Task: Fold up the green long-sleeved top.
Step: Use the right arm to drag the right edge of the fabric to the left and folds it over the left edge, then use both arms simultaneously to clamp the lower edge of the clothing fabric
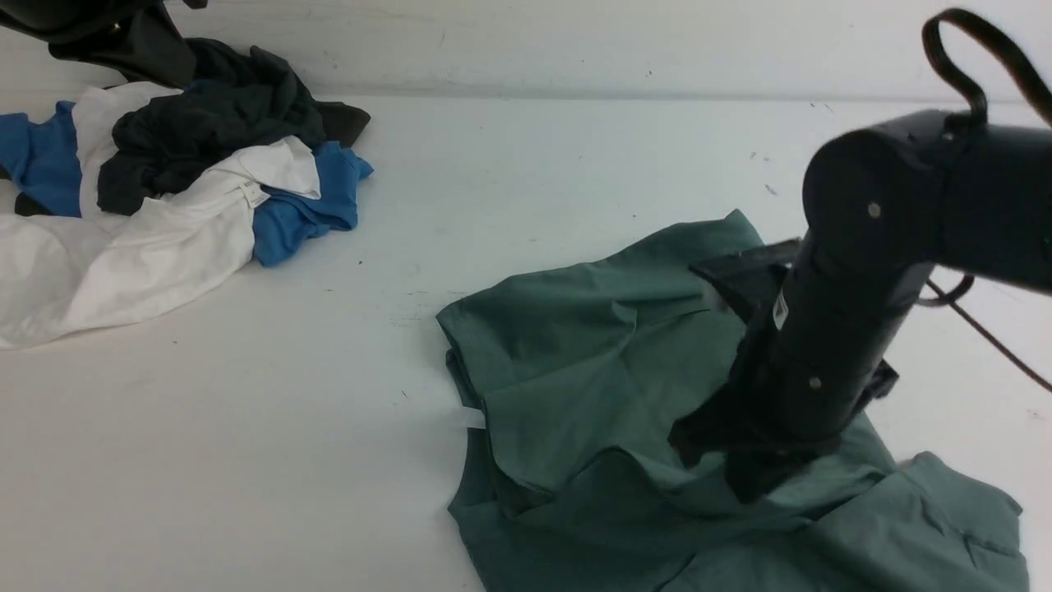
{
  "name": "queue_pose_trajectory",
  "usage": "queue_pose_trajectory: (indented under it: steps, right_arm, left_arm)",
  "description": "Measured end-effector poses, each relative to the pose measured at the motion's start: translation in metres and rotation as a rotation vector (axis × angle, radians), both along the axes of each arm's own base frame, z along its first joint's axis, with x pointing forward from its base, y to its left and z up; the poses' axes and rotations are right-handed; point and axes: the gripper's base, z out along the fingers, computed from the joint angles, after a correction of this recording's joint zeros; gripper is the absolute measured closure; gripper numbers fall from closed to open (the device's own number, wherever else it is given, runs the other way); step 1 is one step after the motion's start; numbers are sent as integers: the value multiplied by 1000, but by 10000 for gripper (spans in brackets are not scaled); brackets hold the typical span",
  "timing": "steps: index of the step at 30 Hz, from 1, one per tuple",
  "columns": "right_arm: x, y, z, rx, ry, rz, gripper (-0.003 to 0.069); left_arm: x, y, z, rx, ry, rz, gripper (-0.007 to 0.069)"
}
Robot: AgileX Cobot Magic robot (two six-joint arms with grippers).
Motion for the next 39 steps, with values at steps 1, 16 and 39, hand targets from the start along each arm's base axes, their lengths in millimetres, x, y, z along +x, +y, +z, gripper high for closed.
queue_pose_trajectory:
  steps: [1,16,39]
  right_arm:
    - [-9,2,0,-1,6,-6,643]
    - [-110,44,-38,-94,84,-127,641]
    - [-74,23,30,6,-108,22,291]
  left_arm:
    - [0,0,0,0,0,0,628]
    - [0,0,0,0,0,0,628]
    - [0,0,0,-2,0,0,629]
